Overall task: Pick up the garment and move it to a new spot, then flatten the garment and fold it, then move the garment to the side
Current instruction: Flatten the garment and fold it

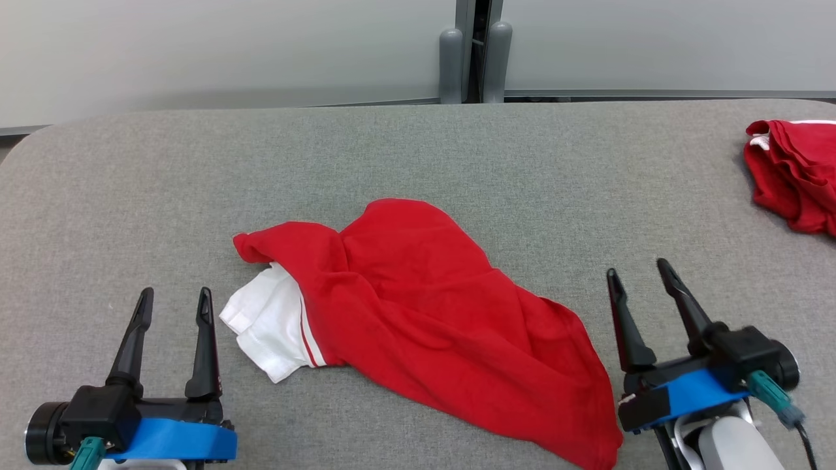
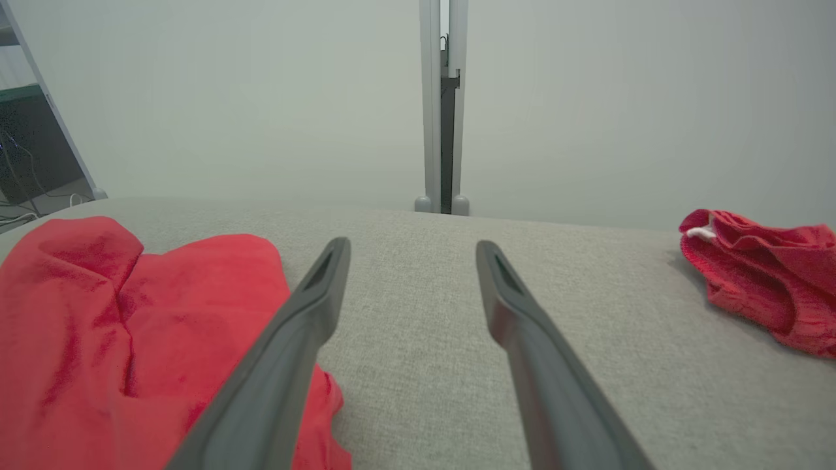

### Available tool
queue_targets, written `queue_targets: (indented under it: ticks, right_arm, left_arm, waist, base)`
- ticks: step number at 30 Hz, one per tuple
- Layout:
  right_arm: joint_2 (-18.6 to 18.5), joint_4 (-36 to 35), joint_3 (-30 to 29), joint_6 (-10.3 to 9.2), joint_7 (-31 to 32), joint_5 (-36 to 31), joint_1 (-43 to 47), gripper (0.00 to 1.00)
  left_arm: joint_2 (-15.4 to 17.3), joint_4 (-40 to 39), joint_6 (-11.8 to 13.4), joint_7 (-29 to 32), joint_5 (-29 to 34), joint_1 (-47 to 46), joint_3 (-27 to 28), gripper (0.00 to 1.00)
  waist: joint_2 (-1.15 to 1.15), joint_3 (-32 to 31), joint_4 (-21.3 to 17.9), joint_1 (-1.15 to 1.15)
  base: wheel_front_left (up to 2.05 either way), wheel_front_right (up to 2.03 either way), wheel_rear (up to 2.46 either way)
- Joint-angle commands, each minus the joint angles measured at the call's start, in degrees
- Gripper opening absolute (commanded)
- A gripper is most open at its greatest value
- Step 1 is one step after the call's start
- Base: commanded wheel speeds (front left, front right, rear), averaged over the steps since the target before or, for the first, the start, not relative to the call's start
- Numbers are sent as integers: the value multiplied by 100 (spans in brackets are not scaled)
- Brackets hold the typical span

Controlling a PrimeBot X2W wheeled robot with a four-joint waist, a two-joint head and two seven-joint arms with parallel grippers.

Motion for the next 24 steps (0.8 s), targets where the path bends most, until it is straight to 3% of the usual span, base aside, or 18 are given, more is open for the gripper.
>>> queue_targets:
  ticks: [1, 4, 12, 21, 22, 23, 24]
  right_arm:
    - [-97, 93, 121, -2, -29, -2, -135, 100]
    - [-285, 478, 533, -2, 17, 50, -420, 100]
    - [-680, 1454, 1415, -2, 1032, 575, -873, 100]
    - [-924, 1934, 2101, -2, 1799, 1264, -845, 100]
    - [-938, 1950, 2169, -2, 1848, 1322, -853, 81]
    - [-951, 1952, 2217, -2, 1874, 1377, -872, 5]
    - [-965, 1955, 2257, -2, 1885, 1428, -889, 0]
  left_arm:
    - [9, 14, -16, -16, 7, 22, 18, 100]
    - [4, 59, -25, -16, 12, 12, -2, 100]
    - [-3, 127, 10, -15, -116, 47, -114, 100]
    - [-3, 113, 102, -16, -241, 74, -211, 100]
    - [-3, 116, 113, -16, -241, 71, -218, 100]
    - [-4, 118, 110, -16, -247, 68, -221, 100]
    - [-4, 123, 119, -16, -256, 66, -224, 100]
  waist:
    - [0, -8, 0, 0]
    - [0, -32, 15, 0]
    - [0, -50, 191, 0]
    - [0, -3, 331, 0]
    - [0, 0, 333, 0]
    - [0, 2, 332, 0]
    - [0, 2, 327, 0]
  base:
    - [0, 0, 0]
    - [0, 0, 0]
    - [0, 0, 0]
    - [0, 0, 0]
    - [0, 0, 0]
    - [0, 0, 0]
    - [0, 0, 0]
